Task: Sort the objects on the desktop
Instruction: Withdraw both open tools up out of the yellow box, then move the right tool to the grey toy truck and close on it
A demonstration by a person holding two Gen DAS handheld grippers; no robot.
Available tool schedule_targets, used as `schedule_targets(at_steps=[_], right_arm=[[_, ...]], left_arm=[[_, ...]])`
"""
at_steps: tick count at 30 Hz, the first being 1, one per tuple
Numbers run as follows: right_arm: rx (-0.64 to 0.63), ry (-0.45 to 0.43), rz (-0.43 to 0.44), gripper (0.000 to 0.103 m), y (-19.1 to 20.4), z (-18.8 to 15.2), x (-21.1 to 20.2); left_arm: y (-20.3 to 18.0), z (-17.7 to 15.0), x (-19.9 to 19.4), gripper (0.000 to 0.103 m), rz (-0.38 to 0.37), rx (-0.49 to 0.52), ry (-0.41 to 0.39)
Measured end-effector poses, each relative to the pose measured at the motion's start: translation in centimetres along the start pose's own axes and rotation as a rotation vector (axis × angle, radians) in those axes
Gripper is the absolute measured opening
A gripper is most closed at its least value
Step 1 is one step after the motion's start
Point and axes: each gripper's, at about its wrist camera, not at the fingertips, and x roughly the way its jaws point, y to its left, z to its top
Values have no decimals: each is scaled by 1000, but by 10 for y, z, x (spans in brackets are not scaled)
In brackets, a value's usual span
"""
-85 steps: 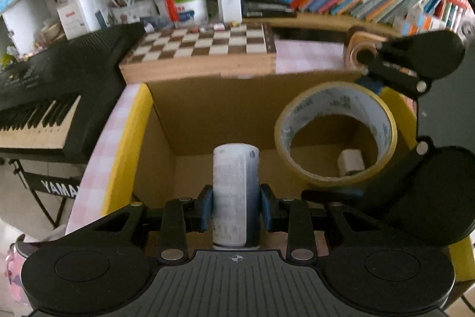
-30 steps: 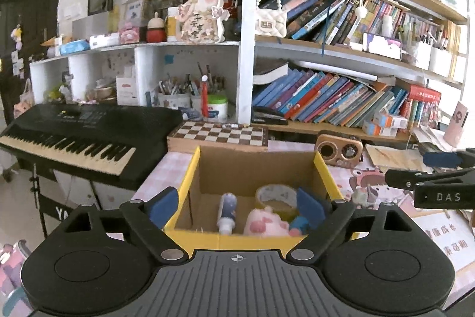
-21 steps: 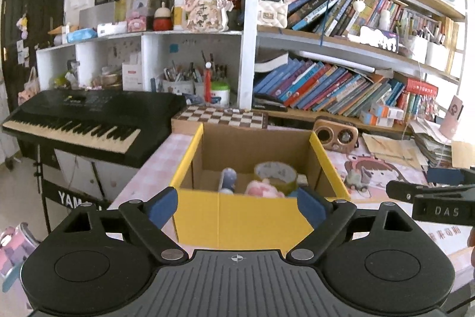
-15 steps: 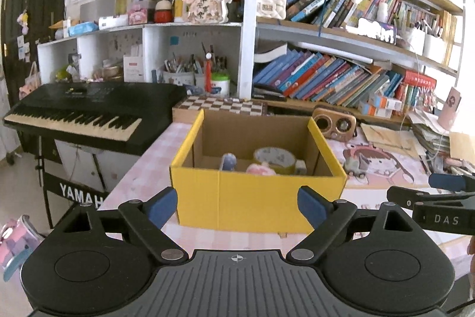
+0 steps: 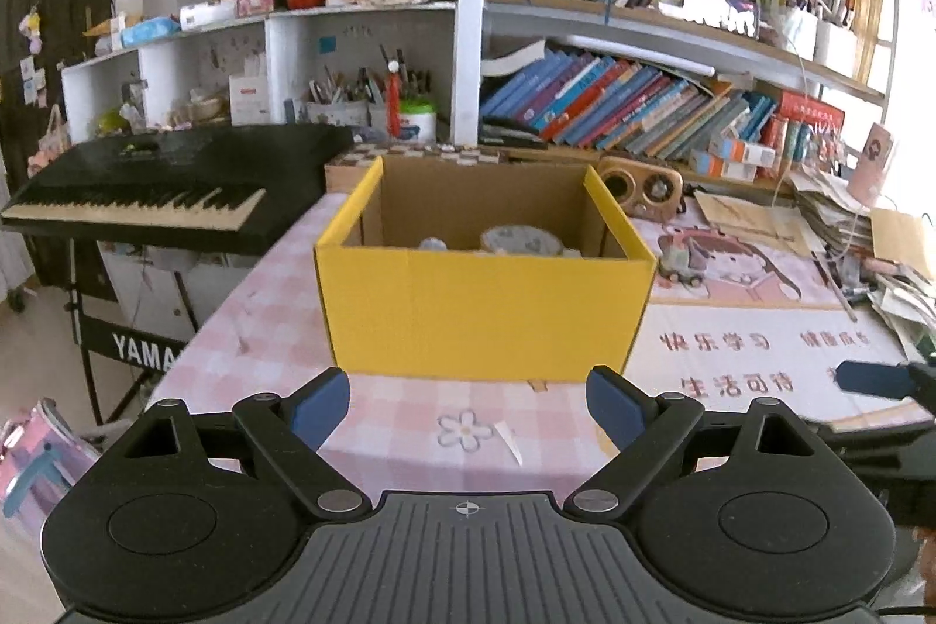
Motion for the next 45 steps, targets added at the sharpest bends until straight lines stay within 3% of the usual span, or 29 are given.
schedule_targets(at_steps=[8, 21, 37, 45], right_arm=[[-21, 60, 22, 84, 6, -16, -2], [48, 112, -59, 84, -23, -31, -3], [138, 165, -177, 84, -94, -37, 4], [163, 190, -197, 84, -136, -29, 22]], left_arm=[[-13, -12, 7, 91, -41, 19, 56], [-46, -17, 29, 91, -137, 65, 117], [-120, -3, 72, 91, -265, 137, 173], [-152, 10, 102, 91, -276, 144, 193]])
